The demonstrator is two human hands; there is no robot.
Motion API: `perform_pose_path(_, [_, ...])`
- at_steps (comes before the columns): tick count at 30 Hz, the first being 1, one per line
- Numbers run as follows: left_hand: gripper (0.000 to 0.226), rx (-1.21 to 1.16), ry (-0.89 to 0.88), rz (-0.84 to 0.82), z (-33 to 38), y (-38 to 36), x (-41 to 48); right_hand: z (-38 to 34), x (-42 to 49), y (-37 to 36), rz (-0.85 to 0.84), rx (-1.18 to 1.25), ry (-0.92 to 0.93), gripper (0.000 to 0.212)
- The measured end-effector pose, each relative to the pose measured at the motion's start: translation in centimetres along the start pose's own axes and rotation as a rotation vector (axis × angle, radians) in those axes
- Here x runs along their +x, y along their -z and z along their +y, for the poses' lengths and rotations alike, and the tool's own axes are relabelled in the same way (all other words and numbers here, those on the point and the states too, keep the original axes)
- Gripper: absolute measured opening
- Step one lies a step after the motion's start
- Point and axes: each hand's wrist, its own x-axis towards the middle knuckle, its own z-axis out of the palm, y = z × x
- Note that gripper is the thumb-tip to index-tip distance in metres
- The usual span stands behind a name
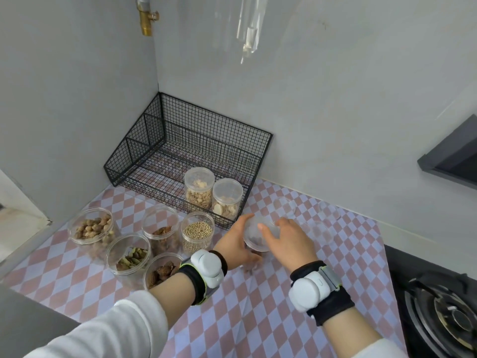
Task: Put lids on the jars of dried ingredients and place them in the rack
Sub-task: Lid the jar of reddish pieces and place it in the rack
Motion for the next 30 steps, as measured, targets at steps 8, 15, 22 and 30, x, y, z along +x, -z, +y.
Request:
perform_pose_path(8, [0.098,-0.022,-0.181,0.219,5.9,6.1,1.0,-2.1,1.4,5.8,0.163,0.401,0.110,0.037])
perform_pose_path(15, [0.099,-0.087,-0.253,0.392,10.3,12.3,4.6,-1.5,2.9,6.9,0.198,0.438,0.113,0.046])
perform_pose_path(22, [0.099,0.040,-0.133,0.436,8.7,13.1,9.6,0.2,4.1,5.5,0.177,0.434,0.080,0.048])
perform_pose_path(30, [0.099,0.127,-0.071,0.311,5.7,11.3,14.3,3.1,5.6,4.0,0.128,0.433,0.002,0.052])
